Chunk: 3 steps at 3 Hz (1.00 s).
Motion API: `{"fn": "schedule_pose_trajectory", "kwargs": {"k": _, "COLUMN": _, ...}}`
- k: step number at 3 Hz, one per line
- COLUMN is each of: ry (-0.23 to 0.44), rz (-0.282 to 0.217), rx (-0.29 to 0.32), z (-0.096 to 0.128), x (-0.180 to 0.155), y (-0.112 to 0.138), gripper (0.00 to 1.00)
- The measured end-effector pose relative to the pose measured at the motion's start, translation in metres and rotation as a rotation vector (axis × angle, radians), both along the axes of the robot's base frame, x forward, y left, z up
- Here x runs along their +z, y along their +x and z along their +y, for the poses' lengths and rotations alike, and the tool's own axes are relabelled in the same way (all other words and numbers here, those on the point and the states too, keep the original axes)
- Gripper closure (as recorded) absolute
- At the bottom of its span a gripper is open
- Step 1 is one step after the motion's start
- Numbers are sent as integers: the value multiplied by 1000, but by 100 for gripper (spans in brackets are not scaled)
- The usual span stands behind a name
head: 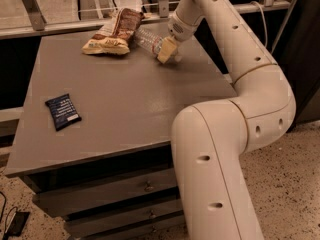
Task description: Move water bottle near brown chip bag
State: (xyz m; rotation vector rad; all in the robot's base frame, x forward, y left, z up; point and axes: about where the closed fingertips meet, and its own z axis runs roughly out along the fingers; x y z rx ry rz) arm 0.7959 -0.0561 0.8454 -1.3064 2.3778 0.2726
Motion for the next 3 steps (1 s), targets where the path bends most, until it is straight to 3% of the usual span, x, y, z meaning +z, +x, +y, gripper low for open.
{"fn": "schedule_pose_trajectory", "kwargs": {"k": 2, "ry": 7, "rz": -8, "rx": -1, "z": 6, "x": -7, "y": 6, "gripper": 13}}
{"fn": "schedule_pose_trajectory", "kwargs": {"k": 3, "ry": 9, "rz": -9, "rx": -1, "z": 8, "x": -10, "y": 9, "gripper": 0}}
